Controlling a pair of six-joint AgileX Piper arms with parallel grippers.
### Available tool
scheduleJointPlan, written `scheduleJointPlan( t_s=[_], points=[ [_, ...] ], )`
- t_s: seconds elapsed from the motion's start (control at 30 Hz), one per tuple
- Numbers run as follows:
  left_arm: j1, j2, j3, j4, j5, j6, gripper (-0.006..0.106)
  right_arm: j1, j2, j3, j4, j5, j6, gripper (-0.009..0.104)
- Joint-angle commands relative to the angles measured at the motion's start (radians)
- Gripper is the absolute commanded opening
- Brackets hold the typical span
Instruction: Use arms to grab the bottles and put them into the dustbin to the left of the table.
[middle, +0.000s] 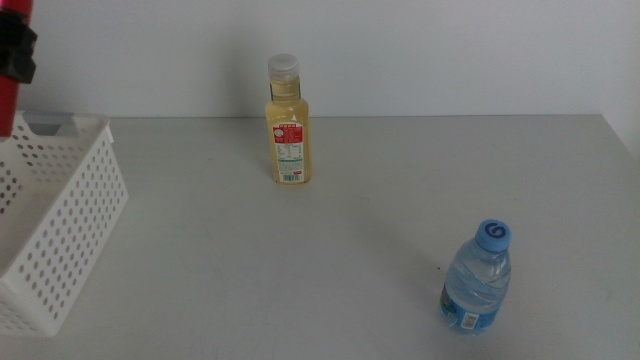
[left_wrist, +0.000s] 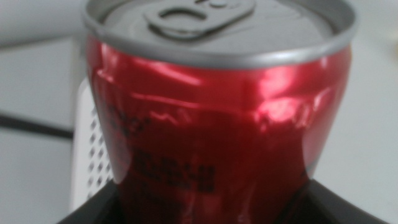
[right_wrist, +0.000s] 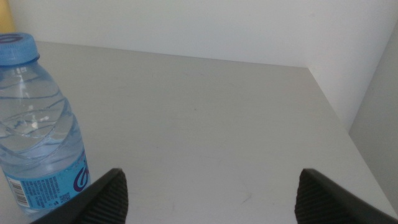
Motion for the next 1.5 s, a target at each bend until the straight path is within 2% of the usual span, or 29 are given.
scheduleJointPlan(
  t_s=[0.0, 0.2, 0.53, 0.93, 1.17, 1.37, 1.47],
  points=[
    [0.033, -0.015, -0.041, -0.021, -0.032, 0.017, 0.002, -0.006, -0.021, -0.010, -0.004, -0.071, -0.005, 0.084],
    [0.077, 0.072, -0.041, -0.021, -0.010, 0.040, 0.002, -0.006, -0.021, -0.010, -0.004, -0.071, -0.005, 0.084],
    [0.077, 0.234, -0.041, 0.077, -0.015, 0.031, 0.002, -0.006, -0.021, -0.010, -0.004, -0.071, -0.005, 0.084],
    [0.077, 0.304, -0.038, 0.174, 0.031, 0.023, 0.002, -0.006, -0.021, -0.010, -0.004, -0.070, -0.005, 0.084],
    [0.077, 0.355, -0.038, 0.197, 0.039, -0.033, 0.002, -0.006, -0.021, -0.010, -0.004, -0.070, -0.005, 0.084],
    [0.077, 0.398, -0.038, 0.180, 0.042, -0.038, 0.002, -0.006, -0.021, -0.010, -0.004, -0.070, -0.005, 0.084],
    [0.077, 0.414, -0.038, 0.174, 0.043, -0.042, 0.006, -0.006, -0.021, -0.010, -0.004, -0.070, -0.005, 0.084]
  ],
)
